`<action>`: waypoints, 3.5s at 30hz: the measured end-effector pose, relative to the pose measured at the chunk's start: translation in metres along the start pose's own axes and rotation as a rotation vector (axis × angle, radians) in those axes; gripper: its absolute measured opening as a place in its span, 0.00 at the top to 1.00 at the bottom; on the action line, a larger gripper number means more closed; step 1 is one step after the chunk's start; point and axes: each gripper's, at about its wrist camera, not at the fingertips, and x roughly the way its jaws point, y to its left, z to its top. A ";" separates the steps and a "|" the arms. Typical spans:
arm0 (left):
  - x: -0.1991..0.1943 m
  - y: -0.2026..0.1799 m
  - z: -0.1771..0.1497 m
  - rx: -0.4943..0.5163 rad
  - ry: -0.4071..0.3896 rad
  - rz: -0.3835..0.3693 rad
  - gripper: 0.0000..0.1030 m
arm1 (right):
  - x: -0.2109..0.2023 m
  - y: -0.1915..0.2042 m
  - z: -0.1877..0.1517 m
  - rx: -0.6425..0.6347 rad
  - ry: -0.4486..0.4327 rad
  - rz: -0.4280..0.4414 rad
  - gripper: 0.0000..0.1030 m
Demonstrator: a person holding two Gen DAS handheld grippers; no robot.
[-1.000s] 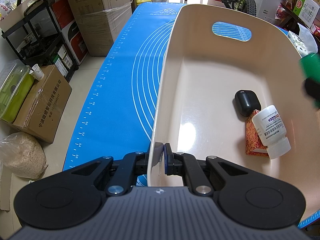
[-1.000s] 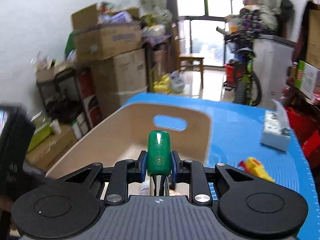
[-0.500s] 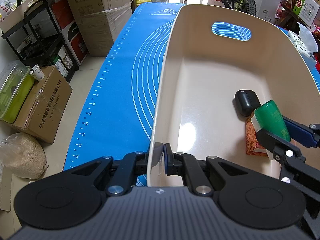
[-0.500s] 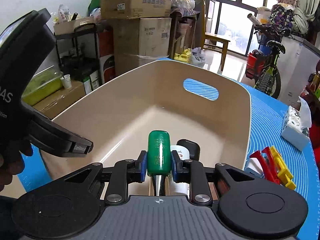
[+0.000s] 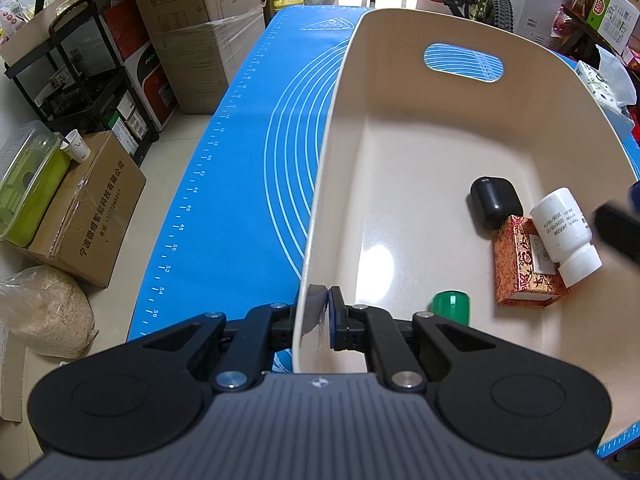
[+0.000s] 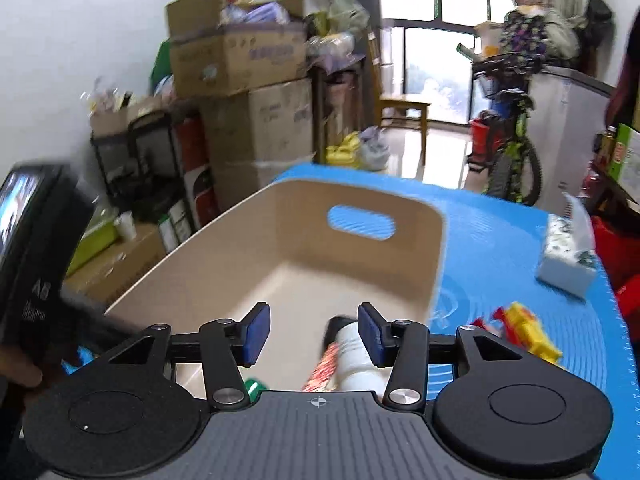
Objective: Organize rigid objects
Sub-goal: 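Lower the green screwdriver into the bin and open the right tool, then grasp the yellow-and-red toy with the right tool, then carry the yellow toy into the bin and open the right tool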
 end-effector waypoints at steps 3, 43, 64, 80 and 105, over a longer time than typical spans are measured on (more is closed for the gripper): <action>0.000 0.000 0.000 -0.001 0.001 -0.001 0.90 | -0.005 -0.017 0.004 0.029 -0.017 -0.039 0.41; 0.001 -0.005 0.000 0.000 0.009 -0.002 0.90 | 0.116 -0.200 -0.020 0.208 0.295 -0.256 0.64; -0.001 -0.004 -0.001 -0.007 0.002 0.000 0.91 | 0.015 -0.148 -0.009 0.277 -0.046 -0.256 0.65; -0.002 -0.005 -0.002 -0.010 -0.002 -0.002 0.91 | 0.017 -0.016 0.014 0.061 -0.039 0.038 0.65; -0.004 -0.003 0.000 -0.012 -0.004 -0.006 0.91 | 0.010 -0.006 -0.002 0.024 0.039 0.066 0.45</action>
